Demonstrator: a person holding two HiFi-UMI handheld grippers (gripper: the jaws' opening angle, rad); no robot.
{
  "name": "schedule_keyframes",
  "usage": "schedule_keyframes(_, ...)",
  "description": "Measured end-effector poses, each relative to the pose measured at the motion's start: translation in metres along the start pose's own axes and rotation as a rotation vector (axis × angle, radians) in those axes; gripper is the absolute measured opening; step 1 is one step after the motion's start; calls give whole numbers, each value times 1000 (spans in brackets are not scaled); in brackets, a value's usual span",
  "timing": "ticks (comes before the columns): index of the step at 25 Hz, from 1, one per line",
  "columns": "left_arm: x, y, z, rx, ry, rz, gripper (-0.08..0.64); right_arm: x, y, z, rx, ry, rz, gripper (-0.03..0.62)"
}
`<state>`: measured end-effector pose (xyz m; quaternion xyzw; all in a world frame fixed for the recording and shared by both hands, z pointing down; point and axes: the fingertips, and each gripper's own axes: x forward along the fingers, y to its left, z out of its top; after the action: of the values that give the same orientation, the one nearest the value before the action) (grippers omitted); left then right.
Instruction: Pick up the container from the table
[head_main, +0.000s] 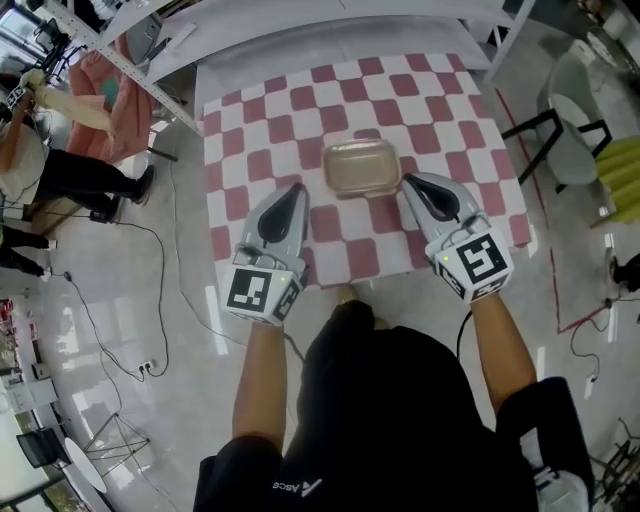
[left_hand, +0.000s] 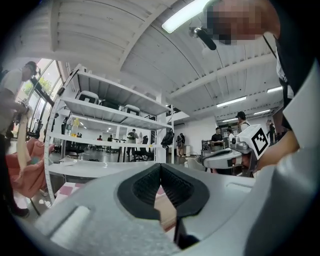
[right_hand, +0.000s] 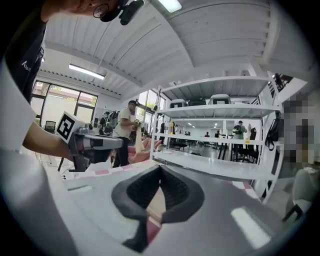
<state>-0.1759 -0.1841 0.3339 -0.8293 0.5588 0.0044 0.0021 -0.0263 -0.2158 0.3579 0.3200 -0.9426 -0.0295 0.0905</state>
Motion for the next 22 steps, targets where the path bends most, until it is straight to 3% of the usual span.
schedule_keyframes(8,56,41,-49,-54,95,-59,11,58,-36,-38,75,138,-64,3)
schedule_keyframes(12,79,52,-72,-67,145,-46,11,77,-57,-62,113,192,-64,8)
schedule_keyframes(13,83,54,-76,-65,152,-39,11,81,-60,-67,121,201,-59,39)
schedule_keyframes(19,97,64,-81,-62,157,13,11,93,-80,-93,153,251,-81,59)
schedule_keyframes(22,101,65,-87,-66,167,32,11,98,-91,-114,231,287,-101,101)
